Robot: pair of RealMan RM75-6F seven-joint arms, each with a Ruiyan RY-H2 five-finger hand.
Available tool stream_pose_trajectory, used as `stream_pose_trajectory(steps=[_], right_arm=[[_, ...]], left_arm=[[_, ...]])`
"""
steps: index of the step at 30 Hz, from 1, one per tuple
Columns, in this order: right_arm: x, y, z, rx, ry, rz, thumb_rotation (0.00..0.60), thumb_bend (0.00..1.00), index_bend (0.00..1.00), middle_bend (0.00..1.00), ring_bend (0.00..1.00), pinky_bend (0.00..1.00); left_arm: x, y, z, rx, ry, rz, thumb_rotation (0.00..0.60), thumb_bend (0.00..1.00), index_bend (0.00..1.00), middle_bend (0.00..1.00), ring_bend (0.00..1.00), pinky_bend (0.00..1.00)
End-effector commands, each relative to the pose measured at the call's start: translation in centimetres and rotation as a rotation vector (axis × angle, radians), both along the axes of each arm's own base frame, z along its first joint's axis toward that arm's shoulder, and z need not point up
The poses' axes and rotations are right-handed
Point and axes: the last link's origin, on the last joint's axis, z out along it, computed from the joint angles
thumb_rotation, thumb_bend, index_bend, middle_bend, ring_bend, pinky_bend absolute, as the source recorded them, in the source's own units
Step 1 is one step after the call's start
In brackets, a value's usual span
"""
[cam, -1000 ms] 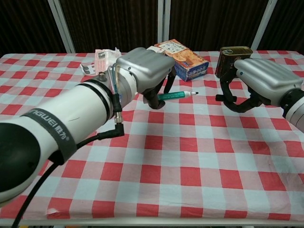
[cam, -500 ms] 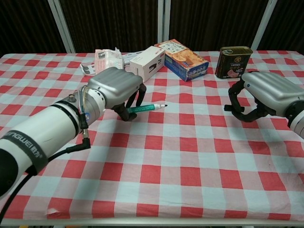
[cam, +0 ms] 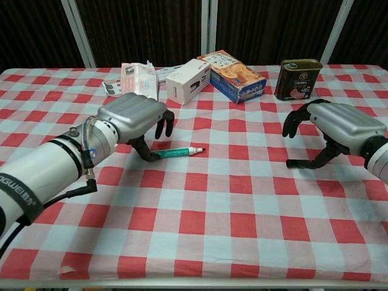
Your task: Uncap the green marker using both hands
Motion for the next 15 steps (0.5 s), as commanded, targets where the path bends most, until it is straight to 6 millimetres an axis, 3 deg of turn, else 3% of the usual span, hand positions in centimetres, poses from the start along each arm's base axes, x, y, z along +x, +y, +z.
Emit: stream_pose_trajectory(steps=[1,9,13,15], right_arm=[[-0.2,0.2,0.7,-0.016,-0.006,-0.001,0.600,0.05,0.36,0.35,0.10,0.02],[-0.6,1.8,4.9,-0.141,-0.062,0.013,0.600,0.05,0.34,0.34,0.10,0.02],[-2.1,4.3,7.4,-0.235,-0.091,-0.007,0.600,0.05,0.30,0.30,0.06,0.02],[-3.1,5.5,8.4,-0.267,-0.097,-0.027,0.600,0.05,0.26,0.26,0.02,0.01]], left_arm=[[0.1,0.1,1.2,0.031,-0.043,0.011,0.600,0.19,0.40,0.44,0.91,0.88],[-0.9,0.4,7.7,0.258,-0.150,0.023,0.600,0.19,0.40,0.44,0.78,0.81],[-3.8,-0.9,11.1,0.394,-0.184,0.042,0.600,0.19,0.37,0.39,0.53,0.61],[-5.6,-1.9,12.1,0.409,-0.196,0.052,0.600,0.18,0.33,0.32,0.33,0.42]])
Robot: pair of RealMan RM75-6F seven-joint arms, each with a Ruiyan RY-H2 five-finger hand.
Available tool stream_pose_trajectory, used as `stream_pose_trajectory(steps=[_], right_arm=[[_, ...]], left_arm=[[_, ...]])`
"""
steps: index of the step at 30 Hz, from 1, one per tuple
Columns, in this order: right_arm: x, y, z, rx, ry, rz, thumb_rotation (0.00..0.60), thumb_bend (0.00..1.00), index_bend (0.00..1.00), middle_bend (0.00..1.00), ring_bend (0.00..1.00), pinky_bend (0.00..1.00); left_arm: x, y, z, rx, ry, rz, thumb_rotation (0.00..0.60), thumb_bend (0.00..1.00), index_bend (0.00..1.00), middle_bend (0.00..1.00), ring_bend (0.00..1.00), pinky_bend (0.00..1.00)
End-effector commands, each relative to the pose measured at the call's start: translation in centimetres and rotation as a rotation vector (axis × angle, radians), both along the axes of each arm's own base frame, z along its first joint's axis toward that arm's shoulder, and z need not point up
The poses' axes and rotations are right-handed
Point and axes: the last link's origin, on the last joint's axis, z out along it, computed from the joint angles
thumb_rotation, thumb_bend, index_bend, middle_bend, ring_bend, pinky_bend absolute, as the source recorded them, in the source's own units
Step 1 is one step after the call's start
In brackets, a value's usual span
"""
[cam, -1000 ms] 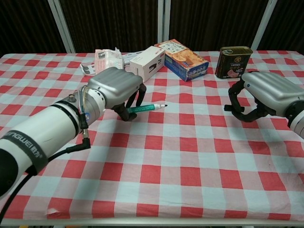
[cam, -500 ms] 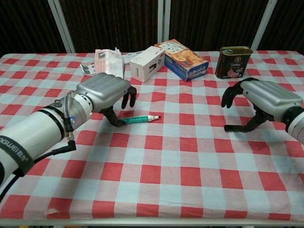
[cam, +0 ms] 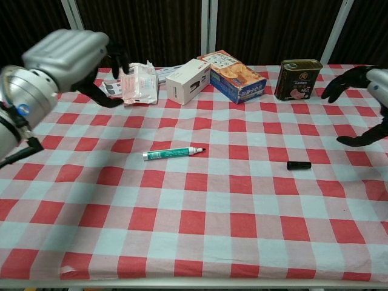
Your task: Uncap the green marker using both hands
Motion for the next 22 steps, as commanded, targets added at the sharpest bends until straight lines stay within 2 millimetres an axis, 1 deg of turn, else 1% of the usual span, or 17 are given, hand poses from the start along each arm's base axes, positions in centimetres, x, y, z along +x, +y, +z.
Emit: stream_pose_trajectory(steps=[1,3,4,7,11,13,16,19,22], right_arm=[[-2.3,3.3,2.6,-0.064,-0.026,-0.041,0.600,0.05,0.24,0.24,0.01,0.01],[-3.3,4.8,3.3,-0.055,-0.029,-0.071,0.600,0.04,0.19,0.20,0.00,0.00],[-3.9,5.8,3.7,-0.044,-0.027,-0.091,0.600,0.04,0.16,0.18,0.00,0.00],[-4.9,8.3,4.1,-0.020,-0.008,-0.115,0.600,0.04,0.08,0.13,0.00,0.00],[-5.7,11.3,3.3,-0.014,0.024,-0.152,0.600,0.05,0.04,0.12,0.00,0.00],[-6.2,12.6,2.6,0.000,0.039,-0.189,0.600,0.06,0.03,0.11,0.00,0.00],[-6.7,13.5,2.0,0.011,0.030,-0.218,0.600,0.07,0.02,0.10,0.00,0.00],[-7.0,13.5,1.8,0.009,0.032,-0.225,0.600,0.07,0.02,0.10,0.00,0.00],[-6.9,13.3,1.8,0.008,0.032,-0.215,0.600,0.07,0.01,0.10,0.00,0.00]], left_arm=[[-4.5,-2.5,3.4,0.074,-0.041,0.017,0.600,0.17,0.31,0.28,0.26,0.34],[-6.5,-3.6,4.1,0.079,-0.052,0.035,0.600,0.16,0.27,0.22,0.16,0.22],[-7.9,-4.3,4.3,0.073,-0.063,0.074,0.600,0.16,0.26,0.20,0.14,0.20],[-11.0,-6.8,4.7,0.062,-0.092,0.171,0.600,0.15,0.23,0.19,0.12,0.18],[-14.0,-10.3,5.1,0.092,-0.123,0.245,0.600,0.14,0.23,0.18,0.12,0.17],[-15.2,-11.8,5.2,0.105,-0.130,0.276,0.600,0.14,0.23,0.18,0.12,0.16],[-16.3,-13.5,5.4,0.112,-0.134,0.311,0.600,0.14,0.23,0.18,0.12,0.15],[-16.8,-14.5,5.6,0.116,-0.139,0.326,0.600,0.14,0.23,0.18,0.12,0.15],[-16.9,-15.1,5.7,0.115,-0.139,0.325,0.600,0.14,0.23,0.18,0.12,0.15]])
